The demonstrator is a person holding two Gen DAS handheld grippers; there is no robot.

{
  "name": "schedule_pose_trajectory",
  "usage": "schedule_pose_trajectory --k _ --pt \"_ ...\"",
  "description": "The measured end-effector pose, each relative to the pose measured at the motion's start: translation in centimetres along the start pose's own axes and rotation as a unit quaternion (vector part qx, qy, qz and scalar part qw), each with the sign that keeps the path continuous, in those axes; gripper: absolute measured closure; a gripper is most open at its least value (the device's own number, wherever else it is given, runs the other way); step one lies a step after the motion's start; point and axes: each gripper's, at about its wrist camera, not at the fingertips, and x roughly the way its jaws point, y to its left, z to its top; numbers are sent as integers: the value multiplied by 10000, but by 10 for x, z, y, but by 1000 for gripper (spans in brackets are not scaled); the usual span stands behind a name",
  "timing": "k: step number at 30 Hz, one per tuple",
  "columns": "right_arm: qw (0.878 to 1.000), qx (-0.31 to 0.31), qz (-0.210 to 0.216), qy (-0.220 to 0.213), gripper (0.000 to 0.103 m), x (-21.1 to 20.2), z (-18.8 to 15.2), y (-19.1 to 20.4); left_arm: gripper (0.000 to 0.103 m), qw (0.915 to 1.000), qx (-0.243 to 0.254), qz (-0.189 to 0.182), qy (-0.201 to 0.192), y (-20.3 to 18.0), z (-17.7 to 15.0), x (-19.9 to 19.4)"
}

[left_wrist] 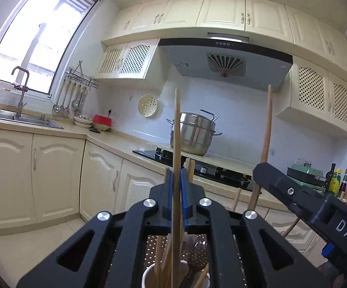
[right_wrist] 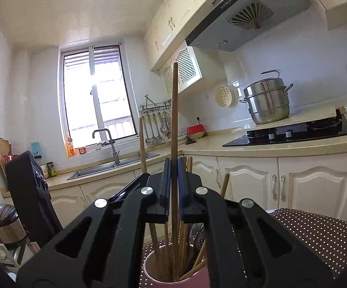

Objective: Organize utensils
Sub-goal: 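Lift both chopsticks over the pink cup and drop them in, then move both open grippers back toward the light-blue knife and last chopstick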

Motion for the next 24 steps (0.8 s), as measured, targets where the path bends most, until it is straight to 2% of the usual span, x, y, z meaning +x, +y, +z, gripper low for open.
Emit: schedule_pose_trajectory --k 3,7,9,13,24 --pt "10000 -53 -44 29 97 -3 -1 4 72 9999 -23 42 153 5 0 -3" --pt "9999 -67 -102 84 97 -6 -3 6 70 9997 75 151 180 6 5 -15" --pt "9998 -83 -142 119 97 -7 -4 8 64 9994 106 207 238 7 7 -19" --pt "9995 -154 -203 204 97 -7 -5 12 59 9984 133 387 402 11 9 -27" --pt "9980 -217 -322 497 97 -3 -9 20 52 9945 417 708 649 13 14 -40"
